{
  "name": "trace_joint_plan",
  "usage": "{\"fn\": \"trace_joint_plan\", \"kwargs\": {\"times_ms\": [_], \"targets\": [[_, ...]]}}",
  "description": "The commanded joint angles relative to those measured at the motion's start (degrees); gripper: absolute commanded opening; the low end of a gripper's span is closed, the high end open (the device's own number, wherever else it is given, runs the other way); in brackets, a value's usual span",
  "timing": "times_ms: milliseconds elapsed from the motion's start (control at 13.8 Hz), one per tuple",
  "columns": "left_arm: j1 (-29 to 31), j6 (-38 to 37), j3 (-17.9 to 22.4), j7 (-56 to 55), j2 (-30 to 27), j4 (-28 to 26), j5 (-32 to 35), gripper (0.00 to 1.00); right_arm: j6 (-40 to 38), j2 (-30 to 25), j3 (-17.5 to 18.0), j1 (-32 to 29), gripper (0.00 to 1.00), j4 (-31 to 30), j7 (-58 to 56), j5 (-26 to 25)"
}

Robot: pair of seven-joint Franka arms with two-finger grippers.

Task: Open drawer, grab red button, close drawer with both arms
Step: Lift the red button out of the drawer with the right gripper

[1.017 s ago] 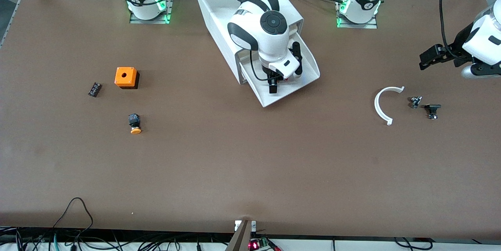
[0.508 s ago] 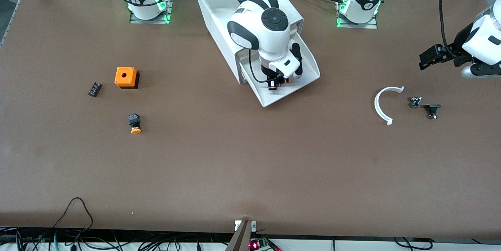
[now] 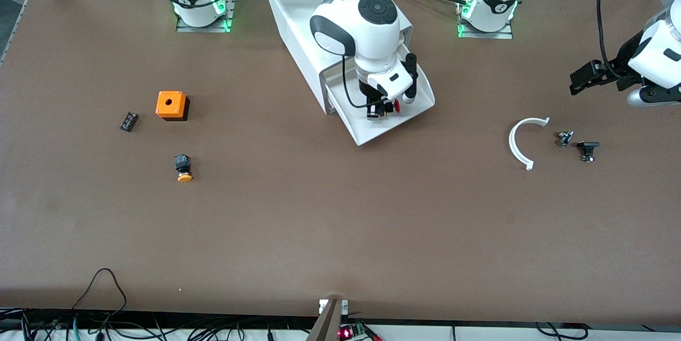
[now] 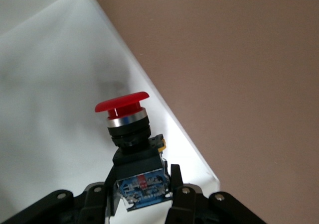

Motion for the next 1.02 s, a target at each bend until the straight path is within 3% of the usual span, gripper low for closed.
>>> {"fn": "trace_joint_plan", "kwargs": {"times_ms": [0, 218, 581, 944], "targets": [[0.06, -1.09, -0.18, -0.41, 0.59, 1.43, 0.66, 1.0, -4.93, -3.86, 0.32, -3.19, 0.16, 4.59, 4.42, -1.11], [0.23, -0.83, -0.18, -0.41, 1.21, 1.43, 0.75, 1.0, -5.28, -9.84, -3.63, -7.06, 0.16, 2.4, 11.63, -0.51], [-0.56, -1.09, -0.53, -0.24, 2.61, 1.43, 1.53, 1.0, -9.23, -13.2, -7.05, -19.89, 0.17, -8.05, 28.87, 8.79], [-0.12, 1.36, -1.06, -1.81, 7.08, 1.43, -2.59, 1.0, -10.83, -12.58, -16.11, -20.61, 0.17, -14.9, 31.95, 9.17]]}}
